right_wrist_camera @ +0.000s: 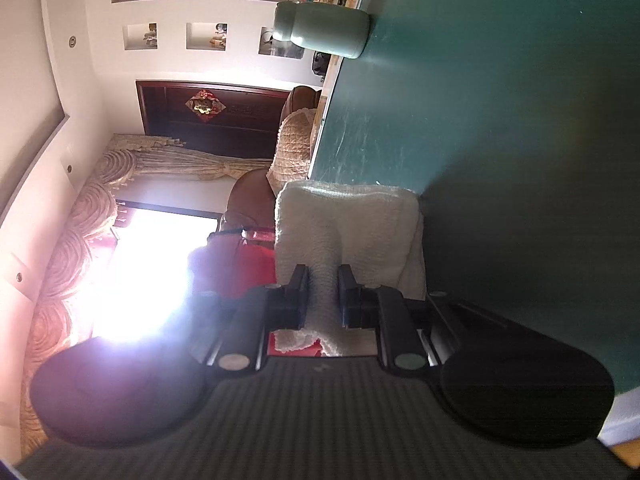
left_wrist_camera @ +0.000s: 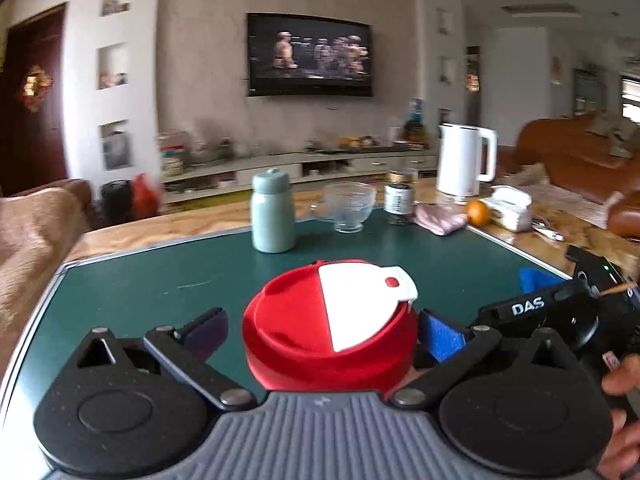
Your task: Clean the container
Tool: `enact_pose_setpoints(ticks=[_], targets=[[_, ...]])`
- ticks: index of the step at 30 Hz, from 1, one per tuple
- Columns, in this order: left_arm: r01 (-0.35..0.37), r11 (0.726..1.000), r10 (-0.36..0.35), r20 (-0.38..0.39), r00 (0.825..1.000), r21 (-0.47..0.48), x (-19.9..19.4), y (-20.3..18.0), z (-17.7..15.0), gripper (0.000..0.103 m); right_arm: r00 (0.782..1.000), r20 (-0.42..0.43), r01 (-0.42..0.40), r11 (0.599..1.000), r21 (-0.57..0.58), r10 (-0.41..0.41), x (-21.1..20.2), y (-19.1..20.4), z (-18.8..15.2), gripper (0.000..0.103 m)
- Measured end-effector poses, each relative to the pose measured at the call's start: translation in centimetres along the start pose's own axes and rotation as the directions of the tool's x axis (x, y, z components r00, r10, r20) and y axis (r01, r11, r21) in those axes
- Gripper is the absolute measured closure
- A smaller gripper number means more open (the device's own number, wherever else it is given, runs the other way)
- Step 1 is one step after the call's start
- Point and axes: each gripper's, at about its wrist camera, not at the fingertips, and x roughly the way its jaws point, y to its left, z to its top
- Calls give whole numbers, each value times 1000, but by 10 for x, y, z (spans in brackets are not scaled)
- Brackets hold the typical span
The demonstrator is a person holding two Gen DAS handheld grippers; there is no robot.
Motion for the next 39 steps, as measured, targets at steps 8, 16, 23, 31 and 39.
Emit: enact_pose_setpoints(ticks=[8,16,23,31,39], targets=[[-159,986,157,-36,987,-56,15,-21,2,8,1000,1,-3,1000,11,3,10,3,7,84],[34,999,-35,29,999,20,5,11,-8,8,992,4,-127,988,92,127,17,9,19,84],[220,966,-231,66,971,136,-4,34,-18,8,999,-48,31,989,144,-25,42,-24,18,85],[345,910,-360,27,933,231,-3,40,-14,8,995,-15,-96,992,87,98,36,4,29,85],[375,891,-392,16,920,255,-4,39,-16,8,999,-36,-22,991,134,27,45,-12,29,85]])
